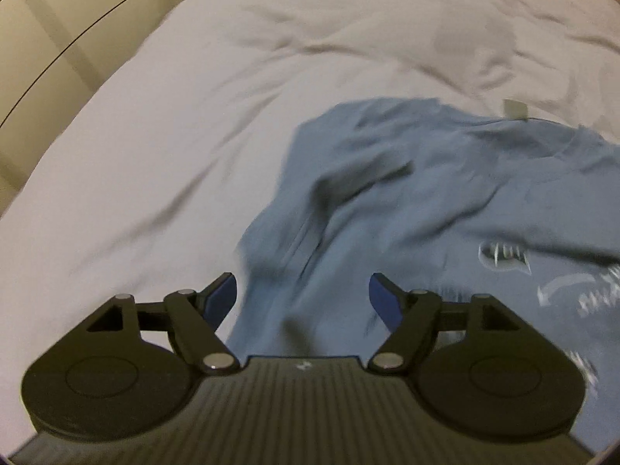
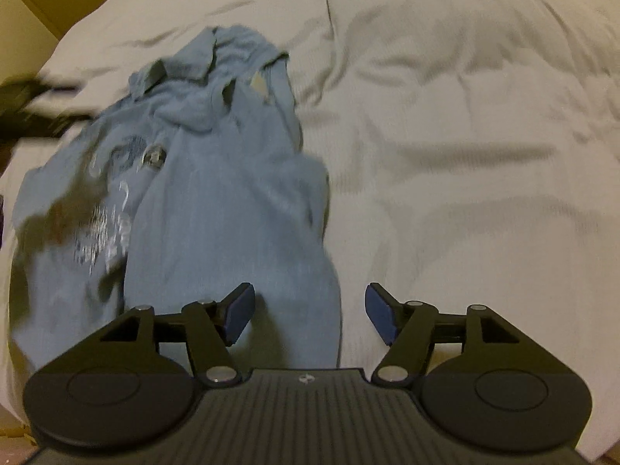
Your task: Fold clothes
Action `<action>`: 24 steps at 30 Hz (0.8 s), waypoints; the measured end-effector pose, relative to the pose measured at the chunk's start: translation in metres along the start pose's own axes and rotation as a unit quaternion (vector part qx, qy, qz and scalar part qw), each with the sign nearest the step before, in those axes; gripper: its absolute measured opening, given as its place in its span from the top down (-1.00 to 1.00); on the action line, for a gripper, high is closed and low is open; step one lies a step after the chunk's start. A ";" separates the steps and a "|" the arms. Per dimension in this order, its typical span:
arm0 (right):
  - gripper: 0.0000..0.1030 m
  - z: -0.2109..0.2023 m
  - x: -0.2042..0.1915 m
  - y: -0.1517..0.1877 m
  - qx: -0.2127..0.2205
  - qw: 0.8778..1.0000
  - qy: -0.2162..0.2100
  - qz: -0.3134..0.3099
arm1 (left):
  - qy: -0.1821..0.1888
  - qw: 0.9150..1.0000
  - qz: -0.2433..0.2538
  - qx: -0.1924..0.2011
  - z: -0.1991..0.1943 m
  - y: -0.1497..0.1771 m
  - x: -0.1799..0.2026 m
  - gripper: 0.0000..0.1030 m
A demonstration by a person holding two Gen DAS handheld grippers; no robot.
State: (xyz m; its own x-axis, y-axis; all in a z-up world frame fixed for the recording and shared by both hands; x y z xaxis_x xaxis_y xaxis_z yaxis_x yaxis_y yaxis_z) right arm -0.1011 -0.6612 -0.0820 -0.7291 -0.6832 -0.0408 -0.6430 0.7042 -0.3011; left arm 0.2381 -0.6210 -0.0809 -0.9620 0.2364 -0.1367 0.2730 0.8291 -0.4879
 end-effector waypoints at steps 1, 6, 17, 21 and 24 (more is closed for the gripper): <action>-0.30 0.002 0.001 0.007 -0.004 1.000 -0.001 0.002 | 0.004 1.000 0.021 0.002 0.014 -0.008 0.003 -0.39; -0.34 0.013 0.004 0.029 -0.015 1.000 -0.014 0.021 | 0.002 0.998 0.063 -0.028 0.077 -0.038 -0.004 -0.03; -0.09 0.029 0.045 0.014 -0.011 0.977 -0.117 0.180 | 0.054 0.988 -0.124 0.080 0.004 -0.055 -0.073 0.98; 0.92 0.033 0.042 0.001 -0.029 0.982 -0.108 0.152 | 0.038 0.972 -0.195 0.127 -0.047 -0.055 -0.103 0.99; 0.92 0.010 0.035 -0.010 -0.004 0.990 -0.089 0.112 | 0.019 0.968 -0.203 0.145 -0.087 -0.052 -0.111 0.99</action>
State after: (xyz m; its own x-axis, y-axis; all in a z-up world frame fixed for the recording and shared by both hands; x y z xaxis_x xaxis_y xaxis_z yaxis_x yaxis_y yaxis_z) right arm -0.1183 -0.6939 -0.0901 -0.8008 -0.5330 -0.2732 -0.4729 0.8426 -0.2576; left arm 0.3307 -0.6462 0.0352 -0.9876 -0.0571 0.1464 -0.1457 0.6816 -0.7171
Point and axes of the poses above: each gripper's, at about its wrist camera, not at the fingertips, and z roughly the way its jaws point, x to its right, y to its underside, the point moved 1 cm from there along z, roughly the way its jaws point, and after that the axes turned 12 degrees about y, right-handed, at the moved point
